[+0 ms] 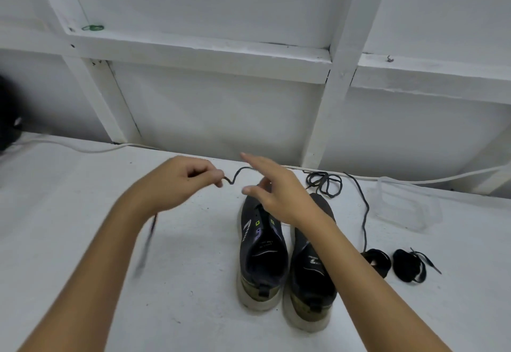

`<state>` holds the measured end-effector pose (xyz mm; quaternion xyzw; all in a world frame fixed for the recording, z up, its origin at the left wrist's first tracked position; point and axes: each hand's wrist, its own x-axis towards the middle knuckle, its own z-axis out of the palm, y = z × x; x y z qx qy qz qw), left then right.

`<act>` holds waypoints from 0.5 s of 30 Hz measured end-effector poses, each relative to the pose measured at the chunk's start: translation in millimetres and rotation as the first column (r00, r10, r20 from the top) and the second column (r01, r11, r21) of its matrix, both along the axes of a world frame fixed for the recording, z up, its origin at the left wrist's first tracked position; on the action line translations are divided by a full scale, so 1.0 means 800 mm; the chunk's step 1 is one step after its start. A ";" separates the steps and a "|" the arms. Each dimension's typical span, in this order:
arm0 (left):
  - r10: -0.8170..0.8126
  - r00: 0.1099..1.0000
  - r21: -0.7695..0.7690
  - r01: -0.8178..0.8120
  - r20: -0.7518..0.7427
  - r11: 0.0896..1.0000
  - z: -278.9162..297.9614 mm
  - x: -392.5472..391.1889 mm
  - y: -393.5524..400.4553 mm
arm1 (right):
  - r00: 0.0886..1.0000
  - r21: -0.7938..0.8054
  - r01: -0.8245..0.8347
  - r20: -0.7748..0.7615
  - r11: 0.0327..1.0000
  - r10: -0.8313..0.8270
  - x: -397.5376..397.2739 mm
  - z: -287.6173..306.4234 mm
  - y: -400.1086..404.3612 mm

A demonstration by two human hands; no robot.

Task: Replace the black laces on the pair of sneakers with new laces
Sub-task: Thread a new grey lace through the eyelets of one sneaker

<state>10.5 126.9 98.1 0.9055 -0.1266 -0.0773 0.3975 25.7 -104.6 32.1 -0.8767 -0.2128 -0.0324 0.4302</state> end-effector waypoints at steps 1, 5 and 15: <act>-0.026 1.000 0.001 0.026 -0.001 1.000 -0.004 0.000 -0.009 | 0.999 -0.005 -0.018 0.041 1.000 0.018 0.002 0.002 0.009; -0.011 1.000 -0.002 0.011 -0.022 1.000 -0.015 0.000 -0.010 | 0.993 -0.046 0.112 -0.017 0.993 -0.113 0.012 0.004 0.003; -0.003 0.999 -0.025 0.001 -0.046 1.000 -0.025 0.001 -0.016 | 0.938 0.062 -0.021 -0.343 0.998 0.041 -0.004 0.016 0.007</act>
